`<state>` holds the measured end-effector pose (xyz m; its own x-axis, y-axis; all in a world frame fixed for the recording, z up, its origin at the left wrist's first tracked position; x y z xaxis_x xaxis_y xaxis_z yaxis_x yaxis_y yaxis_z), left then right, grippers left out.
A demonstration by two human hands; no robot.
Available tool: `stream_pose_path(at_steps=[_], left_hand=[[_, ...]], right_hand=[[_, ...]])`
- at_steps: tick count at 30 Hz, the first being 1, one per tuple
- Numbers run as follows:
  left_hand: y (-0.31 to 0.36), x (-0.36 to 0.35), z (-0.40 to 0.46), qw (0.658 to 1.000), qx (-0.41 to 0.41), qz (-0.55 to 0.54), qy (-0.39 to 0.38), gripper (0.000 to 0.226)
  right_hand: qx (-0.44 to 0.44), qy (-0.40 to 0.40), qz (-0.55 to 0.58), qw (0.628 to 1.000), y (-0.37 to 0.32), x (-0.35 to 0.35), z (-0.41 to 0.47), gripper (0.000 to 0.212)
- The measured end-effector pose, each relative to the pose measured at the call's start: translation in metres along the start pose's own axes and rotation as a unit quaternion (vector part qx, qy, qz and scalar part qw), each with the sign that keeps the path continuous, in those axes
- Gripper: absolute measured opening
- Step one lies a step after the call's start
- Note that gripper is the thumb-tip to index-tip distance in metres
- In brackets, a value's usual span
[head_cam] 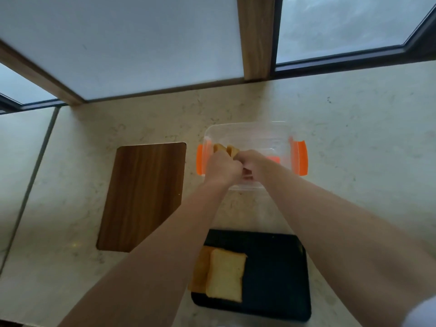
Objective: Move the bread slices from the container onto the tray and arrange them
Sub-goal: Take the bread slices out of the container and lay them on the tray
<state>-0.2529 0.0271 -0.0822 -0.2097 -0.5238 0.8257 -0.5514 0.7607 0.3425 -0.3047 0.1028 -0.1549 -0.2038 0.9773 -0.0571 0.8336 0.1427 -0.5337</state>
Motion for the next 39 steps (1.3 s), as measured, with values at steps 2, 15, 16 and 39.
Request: stream_pose_path(at_steps=[2, 15, 16, 39], left_hand=[[0.001, -0.002, 0.001, 0.997, -0.019, 0.072, 0.010, 0.027], [-0.014, 0.064, -0.032, 0.983, -0.162, -0.041, 0.077, 0.014], [-0.023, 0.069, -0.045, 0.983, -0.159, -0.085, 0.040, 0.015], [-0.138, -0.091, -0.159, 0.983, -0.115, 0.146, -0.009, 0.025]], right_hand=[[-0.006, 0.000, 0.004, 1.000, 0.000, -0.001, -0.002, 0.012], [0.163, -0.060, 0.159, 0.972, -0.009, 0.045, -0.097, 0.021], [0.180, -0.073, 0.151, 0.969, 0.003, 0.052, -0.114, 0.020], [0.110, 0.132, -0.147, 0.974, 0.253, 0.053, -0.140, 0.021]])
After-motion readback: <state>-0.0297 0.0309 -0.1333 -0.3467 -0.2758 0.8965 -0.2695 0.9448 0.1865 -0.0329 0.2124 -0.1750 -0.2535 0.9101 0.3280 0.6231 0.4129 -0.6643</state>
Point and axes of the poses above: each hand's wrist, its own z-axis towards the middle knuckle, its own x-axis out of the back of the hand, y = z × x, the point moved 1 cm from there along z, towards the middle knuckle, and after that the axes turned 13 degrees about z, right-handed, at the moved point
